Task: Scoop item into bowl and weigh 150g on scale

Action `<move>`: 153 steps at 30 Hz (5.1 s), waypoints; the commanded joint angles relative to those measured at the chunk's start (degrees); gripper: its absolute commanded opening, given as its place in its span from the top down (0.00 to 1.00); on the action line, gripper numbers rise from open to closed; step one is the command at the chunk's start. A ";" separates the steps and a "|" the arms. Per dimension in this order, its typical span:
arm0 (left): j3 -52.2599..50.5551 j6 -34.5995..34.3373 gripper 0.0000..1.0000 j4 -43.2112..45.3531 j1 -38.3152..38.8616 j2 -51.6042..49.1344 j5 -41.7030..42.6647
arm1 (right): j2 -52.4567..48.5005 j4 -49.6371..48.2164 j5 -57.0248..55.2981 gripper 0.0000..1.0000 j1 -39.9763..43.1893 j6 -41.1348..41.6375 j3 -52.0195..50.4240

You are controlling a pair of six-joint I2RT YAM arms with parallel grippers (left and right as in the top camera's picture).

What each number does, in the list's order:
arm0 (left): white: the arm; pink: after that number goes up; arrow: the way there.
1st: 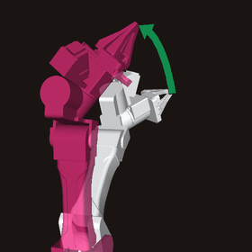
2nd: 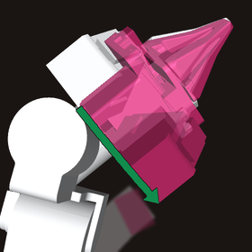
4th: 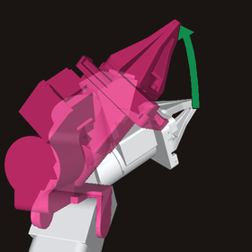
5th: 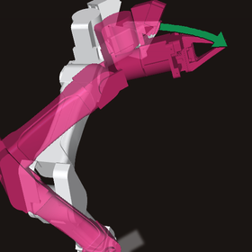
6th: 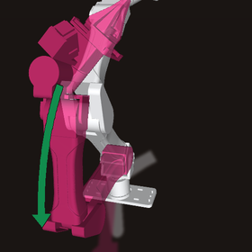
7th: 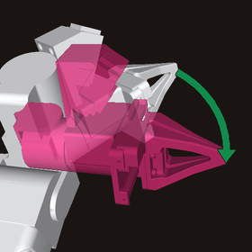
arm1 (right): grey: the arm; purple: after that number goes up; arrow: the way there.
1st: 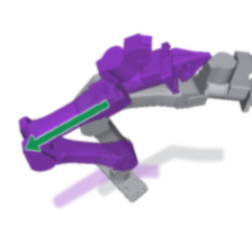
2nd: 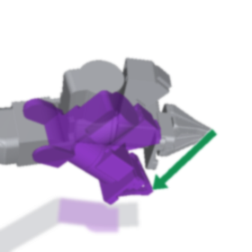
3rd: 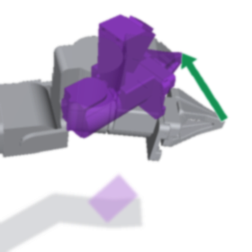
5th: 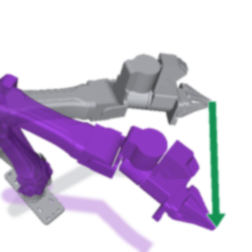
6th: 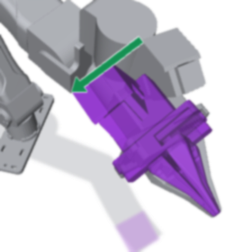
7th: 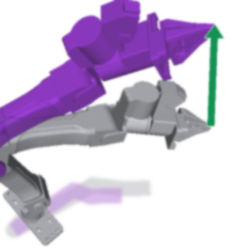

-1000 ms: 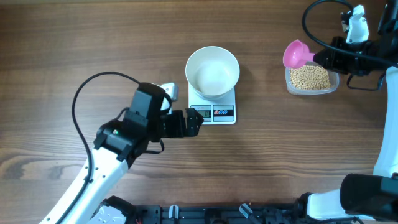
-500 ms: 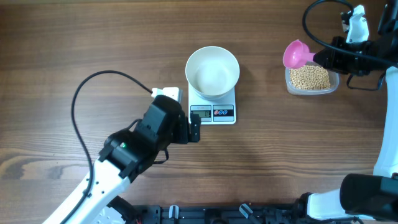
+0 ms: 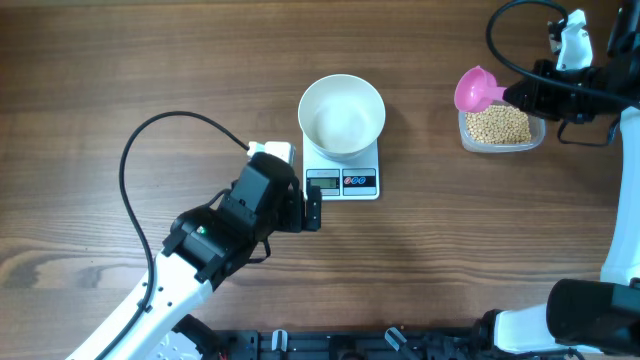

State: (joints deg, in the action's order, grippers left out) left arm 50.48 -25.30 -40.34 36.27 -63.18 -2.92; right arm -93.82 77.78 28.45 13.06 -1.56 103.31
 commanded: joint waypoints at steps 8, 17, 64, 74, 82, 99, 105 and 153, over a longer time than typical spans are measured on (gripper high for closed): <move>0.31 -1.05 0.00 2.36 0.26 -0.37 3.15 | -0.59 0.04 0.07 0.96 -0.13 0.17 0.07; 0.31 -1.03 0.00 2.38 0.26 -0.37 3.13 | -0.59 -0.11 0.07 0.96 -0.13 0.09 0.07; 0.31 -1.03 0.00 2.36 0.26 -0.37 3.10 | 7.15 9.53 -10.32 0.96 -0.13 0.31 0.28; 0.31 -1.03 0.00 2.36 0.26 -0.37 3.10 | 7.04 -4.96 -26.95 0.96 -0.13 5.09 -8.52; 0.31 -1.03 0.00 2.36 0.26 -0.37 3.10 | 7.02 -19.26 -21.77 0.96 -0.13 -11.98 -21.84; 0.31 -1.03 0.00 2.36 0.26 -0.37 3.10 | 0.02 -26.40 -30.14 0.96 -0.13 -13.29 -23.32; 0.31 -1.03 0.00 2.36 0.26 -0.37 3.10 | -3.08 -26.95 -28.98 0.96 -0.13 -13.22 -23.34; 0.31 -1.03 0.00 2.36 0.26 -0.37 3.13 | -9.18 -23.82 12.07 0.96 13.92 -9.90 -27.28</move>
State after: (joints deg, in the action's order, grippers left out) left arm 50.48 -26.00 -38.13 36.27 -63.22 -0.12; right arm -101.71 53.80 36.36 27.16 -13.32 76.90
